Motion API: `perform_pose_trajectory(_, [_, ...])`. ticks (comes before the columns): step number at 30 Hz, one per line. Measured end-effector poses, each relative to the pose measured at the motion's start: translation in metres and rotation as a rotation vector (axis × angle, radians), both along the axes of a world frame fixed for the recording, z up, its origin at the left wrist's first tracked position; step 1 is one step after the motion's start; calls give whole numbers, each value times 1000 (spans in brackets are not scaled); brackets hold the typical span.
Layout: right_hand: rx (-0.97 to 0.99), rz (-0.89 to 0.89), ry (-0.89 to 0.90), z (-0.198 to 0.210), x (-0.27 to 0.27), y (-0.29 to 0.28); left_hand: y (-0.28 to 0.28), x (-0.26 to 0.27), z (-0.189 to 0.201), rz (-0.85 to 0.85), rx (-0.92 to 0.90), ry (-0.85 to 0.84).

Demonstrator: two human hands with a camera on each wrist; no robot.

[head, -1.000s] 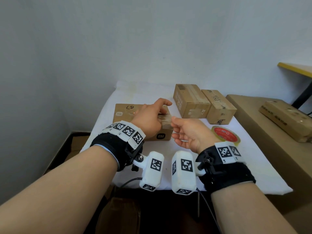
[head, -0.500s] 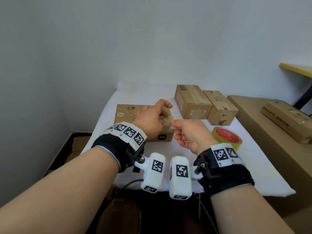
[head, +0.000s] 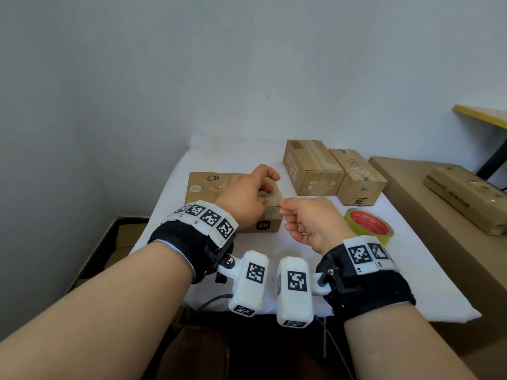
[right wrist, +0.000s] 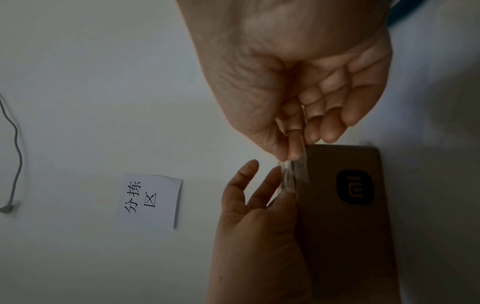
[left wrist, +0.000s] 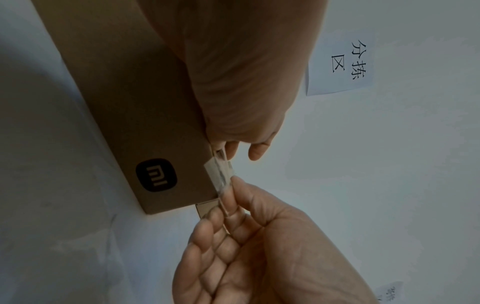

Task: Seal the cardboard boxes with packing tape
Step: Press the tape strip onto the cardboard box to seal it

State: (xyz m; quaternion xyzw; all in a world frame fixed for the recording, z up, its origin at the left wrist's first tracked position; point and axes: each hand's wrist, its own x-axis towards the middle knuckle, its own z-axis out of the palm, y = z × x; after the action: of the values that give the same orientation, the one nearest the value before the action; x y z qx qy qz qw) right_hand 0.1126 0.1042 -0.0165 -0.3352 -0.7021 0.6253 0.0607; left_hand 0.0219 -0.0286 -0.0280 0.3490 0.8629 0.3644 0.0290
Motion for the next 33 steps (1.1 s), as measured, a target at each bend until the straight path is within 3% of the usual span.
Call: perform_pose_trajectory(33, [9,-14,-26,0,2,0,-1,10,8,63,-37,26])
